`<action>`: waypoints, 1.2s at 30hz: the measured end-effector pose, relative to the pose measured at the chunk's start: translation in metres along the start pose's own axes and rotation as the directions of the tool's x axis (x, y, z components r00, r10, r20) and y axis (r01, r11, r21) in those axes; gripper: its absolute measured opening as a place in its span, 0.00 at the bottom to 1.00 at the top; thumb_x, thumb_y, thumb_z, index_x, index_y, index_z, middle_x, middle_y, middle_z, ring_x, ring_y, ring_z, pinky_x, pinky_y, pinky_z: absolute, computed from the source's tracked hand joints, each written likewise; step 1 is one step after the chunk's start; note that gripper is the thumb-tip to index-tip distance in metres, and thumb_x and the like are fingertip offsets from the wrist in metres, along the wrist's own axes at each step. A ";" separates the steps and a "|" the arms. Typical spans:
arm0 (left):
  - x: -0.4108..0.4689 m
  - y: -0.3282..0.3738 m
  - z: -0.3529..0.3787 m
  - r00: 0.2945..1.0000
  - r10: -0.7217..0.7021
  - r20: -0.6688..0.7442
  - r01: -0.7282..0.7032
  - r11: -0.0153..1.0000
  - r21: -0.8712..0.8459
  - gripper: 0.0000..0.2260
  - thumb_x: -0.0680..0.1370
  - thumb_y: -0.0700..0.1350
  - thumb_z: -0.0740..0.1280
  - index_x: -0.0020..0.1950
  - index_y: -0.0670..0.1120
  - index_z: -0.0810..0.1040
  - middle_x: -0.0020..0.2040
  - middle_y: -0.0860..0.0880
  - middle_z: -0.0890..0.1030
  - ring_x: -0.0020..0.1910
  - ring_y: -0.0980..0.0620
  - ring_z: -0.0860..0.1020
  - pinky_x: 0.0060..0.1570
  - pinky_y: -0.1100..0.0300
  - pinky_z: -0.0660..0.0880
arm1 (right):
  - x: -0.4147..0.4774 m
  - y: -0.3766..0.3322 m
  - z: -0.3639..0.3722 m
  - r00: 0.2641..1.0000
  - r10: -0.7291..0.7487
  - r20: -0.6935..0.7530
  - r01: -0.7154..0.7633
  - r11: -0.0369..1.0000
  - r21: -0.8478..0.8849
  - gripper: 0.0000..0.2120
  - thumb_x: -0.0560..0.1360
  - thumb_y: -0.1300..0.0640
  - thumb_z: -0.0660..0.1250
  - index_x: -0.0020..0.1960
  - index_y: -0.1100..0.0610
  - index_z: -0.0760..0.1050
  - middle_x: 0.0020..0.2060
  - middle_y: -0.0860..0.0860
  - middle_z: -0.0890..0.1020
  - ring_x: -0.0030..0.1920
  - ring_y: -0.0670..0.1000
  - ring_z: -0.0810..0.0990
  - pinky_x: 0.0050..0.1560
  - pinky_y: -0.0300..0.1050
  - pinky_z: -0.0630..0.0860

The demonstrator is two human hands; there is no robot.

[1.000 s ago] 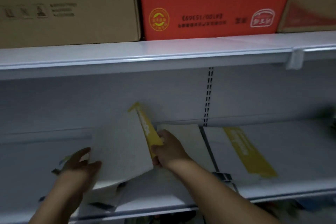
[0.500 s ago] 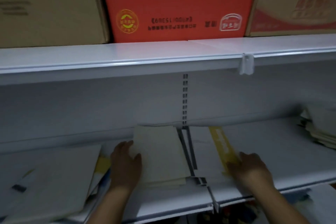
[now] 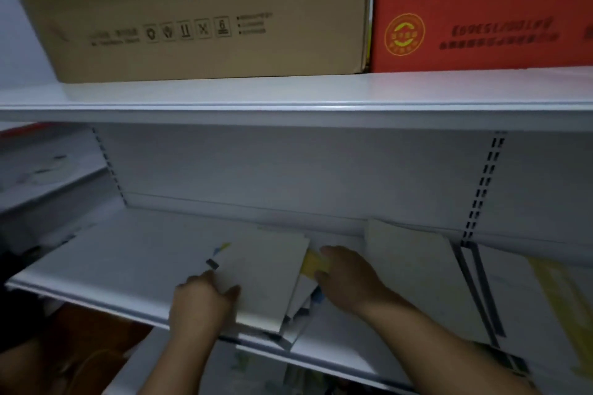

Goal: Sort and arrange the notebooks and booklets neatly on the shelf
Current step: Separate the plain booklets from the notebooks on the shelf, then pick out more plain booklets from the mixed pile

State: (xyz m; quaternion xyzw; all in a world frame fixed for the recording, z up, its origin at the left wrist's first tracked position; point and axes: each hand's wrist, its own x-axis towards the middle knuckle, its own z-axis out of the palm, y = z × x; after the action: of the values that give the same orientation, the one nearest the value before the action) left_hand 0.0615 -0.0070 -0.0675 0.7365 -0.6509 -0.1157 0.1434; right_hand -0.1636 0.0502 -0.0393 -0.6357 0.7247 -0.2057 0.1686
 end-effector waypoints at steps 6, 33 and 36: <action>-0.004 -0.027 -0.031 0.994 -0.023 0.104 0.044 0.978 -0.203 0.15 0.68 0.51 0.71 0.48 0.43 0.77 0.44 0.45 0.82 0.43 0.46 0.80 0.38 0.58 0.75 | 0.033 -0.009 0.023 0.981 0.141 0.132 -0.106 0.965 -0.241 0.25 0.71 0.49 0.66 0.63 0.62 0.68 0.62 0.61 0.72 0.62 0.60 0.71 0.58 0.47 0.71; -0.083 0.182 0.065 0.958 0.215 0.189 -0.007 0.678 -0.735 0.21 0.73 0.39 0.68 0.65 0.40 0.71 0.65 0.39 0.73 0.60 0.40 0.74 0.51 0.57 0.72 | -0.174 0.216 -0.111 0.561 0.761 -0.327 -0.763 0.628 0.154 0.22 0.71 0.47 0.67 0.60 0.58 0.75 0.57 0.61 0.75 0.57 0.61 0.76 0.54 0.47 0.73; -0.057 0.143 0.041 0.975 0.213 0.066 -0.144 0.828 -0.542 0.20 0.68 0.48 0.72 0.59 0.46 0.79 0.62 0.39 0.77 0.60 0.39 0.75 0.60 0.50 0.73 | -0.143 0.168 -0.110 0.680 0.610 -0.407 -0.567 0.789 0.234 0.22 0.72 0.50 0.68 0.65 0.55 0.72 0.62 0.58 0.72 0.56 0.58 0.75 0.55 0.45 0.73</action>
State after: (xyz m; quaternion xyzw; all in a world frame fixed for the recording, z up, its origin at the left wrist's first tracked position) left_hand -0.0930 0.0314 -0.0544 0.5945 -0.6666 -0.3237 0.3121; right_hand -0.3431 0.2194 -0.0337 -0.2925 0.8988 -0.3176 0.0760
